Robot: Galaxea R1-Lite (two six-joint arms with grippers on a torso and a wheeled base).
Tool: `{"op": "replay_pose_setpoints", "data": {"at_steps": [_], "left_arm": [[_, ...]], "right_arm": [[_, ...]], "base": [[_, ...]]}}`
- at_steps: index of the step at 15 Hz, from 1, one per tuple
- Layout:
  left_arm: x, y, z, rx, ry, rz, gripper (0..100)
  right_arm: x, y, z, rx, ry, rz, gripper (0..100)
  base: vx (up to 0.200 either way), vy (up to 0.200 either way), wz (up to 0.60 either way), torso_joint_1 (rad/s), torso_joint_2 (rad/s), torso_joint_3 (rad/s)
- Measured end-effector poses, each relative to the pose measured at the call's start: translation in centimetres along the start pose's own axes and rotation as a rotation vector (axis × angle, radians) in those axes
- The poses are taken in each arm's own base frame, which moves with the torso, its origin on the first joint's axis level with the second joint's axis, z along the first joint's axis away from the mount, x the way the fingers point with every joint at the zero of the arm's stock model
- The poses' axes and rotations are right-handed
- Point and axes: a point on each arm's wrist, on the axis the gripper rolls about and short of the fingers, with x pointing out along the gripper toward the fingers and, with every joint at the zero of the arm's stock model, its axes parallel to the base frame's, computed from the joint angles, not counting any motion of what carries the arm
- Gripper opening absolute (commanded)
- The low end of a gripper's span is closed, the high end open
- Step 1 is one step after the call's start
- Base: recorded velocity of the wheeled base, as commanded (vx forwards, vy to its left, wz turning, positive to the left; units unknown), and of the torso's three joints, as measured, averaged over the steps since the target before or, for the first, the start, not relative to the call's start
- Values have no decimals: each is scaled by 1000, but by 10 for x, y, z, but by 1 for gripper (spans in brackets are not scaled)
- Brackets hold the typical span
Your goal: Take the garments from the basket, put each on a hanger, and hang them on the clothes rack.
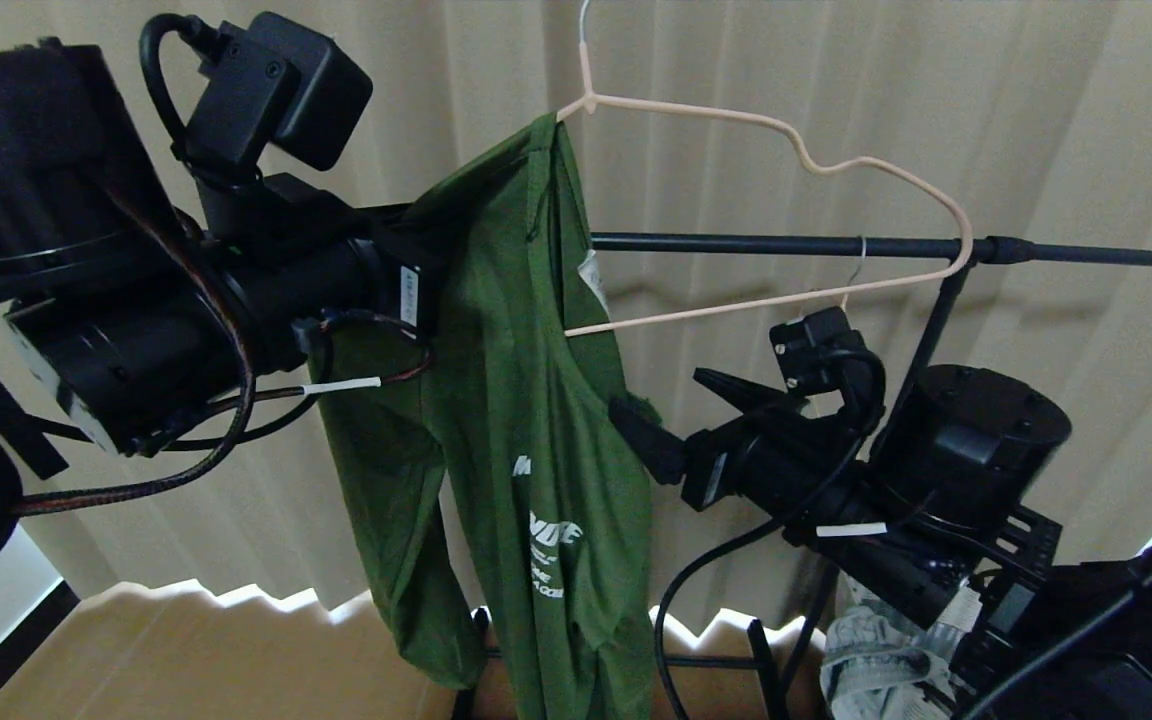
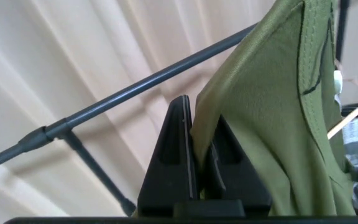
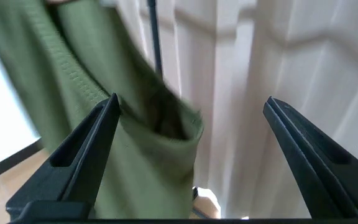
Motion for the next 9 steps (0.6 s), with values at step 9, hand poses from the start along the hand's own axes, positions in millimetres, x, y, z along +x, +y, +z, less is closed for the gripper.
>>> {"op": "replay_pose_setpoints", "data": {"at_steps": [9], "left_arm": [[-7,-4,0,4,0,-17,0]], "right_arm": [[13,-17,0,-1,-15,-49,100]], "base": [[0,0,0,0,0,0]]}}
